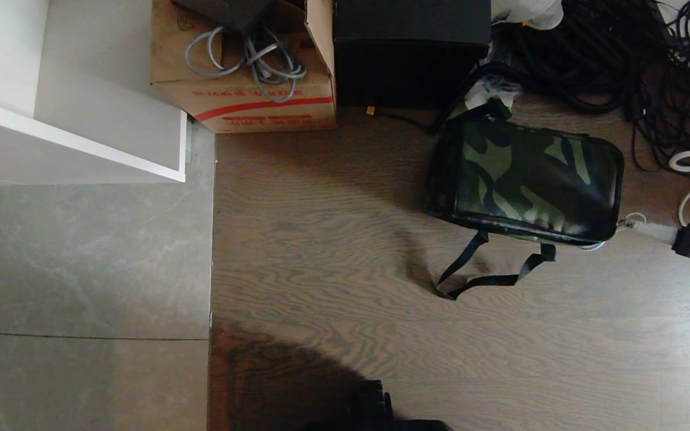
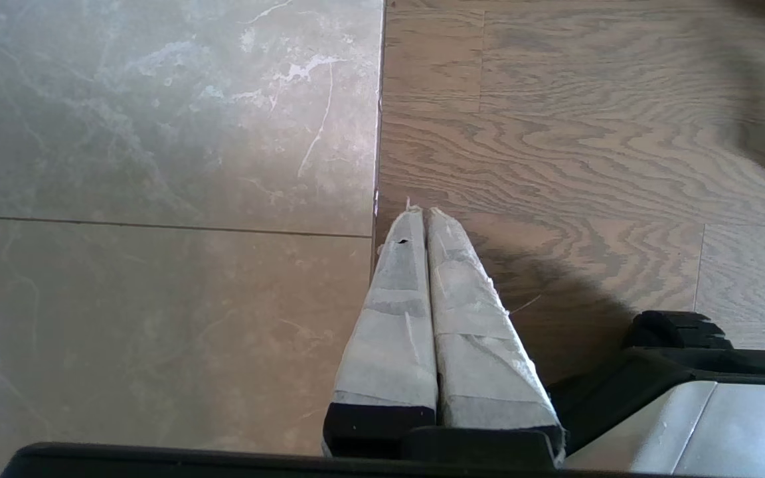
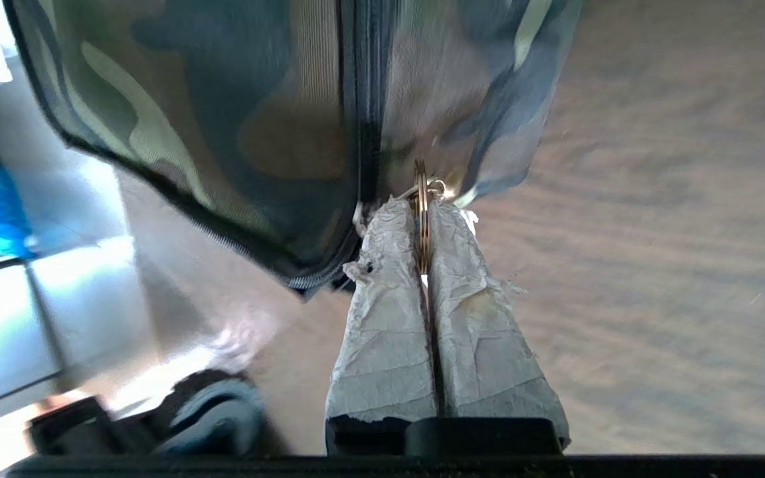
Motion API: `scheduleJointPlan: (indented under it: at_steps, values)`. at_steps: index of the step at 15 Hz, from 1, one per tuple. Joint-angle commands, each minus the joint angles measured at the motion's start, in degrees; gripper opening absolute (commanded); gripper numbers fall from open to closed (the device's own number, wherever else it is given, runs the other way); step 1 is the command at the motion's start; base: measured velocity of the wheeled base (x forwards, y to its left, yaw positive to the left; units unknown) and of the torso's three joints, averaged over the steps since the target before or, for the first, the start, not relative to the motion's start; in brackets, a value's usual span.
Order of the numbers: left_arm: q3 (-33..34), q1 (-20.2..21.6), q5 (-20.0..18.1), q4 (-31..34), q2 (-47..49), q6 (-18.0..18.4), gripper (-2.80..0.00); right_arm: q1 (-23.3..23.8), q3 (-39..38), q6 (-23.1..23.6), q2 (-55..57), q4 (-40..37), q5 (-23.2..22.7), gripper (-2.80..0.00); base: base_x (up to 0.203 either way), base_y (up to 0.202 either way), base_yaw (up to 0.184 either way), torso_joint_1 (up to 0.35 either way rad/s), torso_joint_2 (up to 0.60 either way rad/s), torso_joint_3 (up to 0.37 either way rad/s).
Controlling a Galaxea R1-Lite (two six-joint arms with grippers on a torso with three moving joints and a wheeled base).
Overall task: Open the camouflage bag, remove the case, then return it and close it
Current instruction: Open the top of the storage box
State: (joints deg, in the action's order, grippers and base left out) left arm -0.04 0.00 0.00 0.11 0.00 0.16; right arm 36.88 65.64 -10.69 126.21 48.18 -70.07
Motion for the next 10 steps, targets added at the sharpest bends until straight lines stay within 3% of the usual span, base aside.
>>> scheduleJointPlan:
  at_steps: [1, 6, 10]
  values:
    - [0.0, 0.0, 0.0, 0.0, 0.0, 0.0, -2.8, 0.0, -0.2, 0.4, -0.4, -0.5, -0.8, -2.8, 0.0, 0.0, 0.0, 0.0, 0.0, 0.0]
    - [0.0, 0.0, 0.0, 0.0, 0.0, 0.0, -2.8, 1.4, 0.4, 4.8, 0.0, -1.8, -1.8, -2.8, 0.0, 0.0, 0.0, 0.0, 0.0, 0.0]
    - [0.0, 0.0, 0.0, 0.0, 0.0, 0.0, -2.8, 3.0, 1.8, 4.3, 0.2, -9.0, -12.3, -2.8, 0.0, 0.0, 0.0, 0.0, 0.0, 0.0]
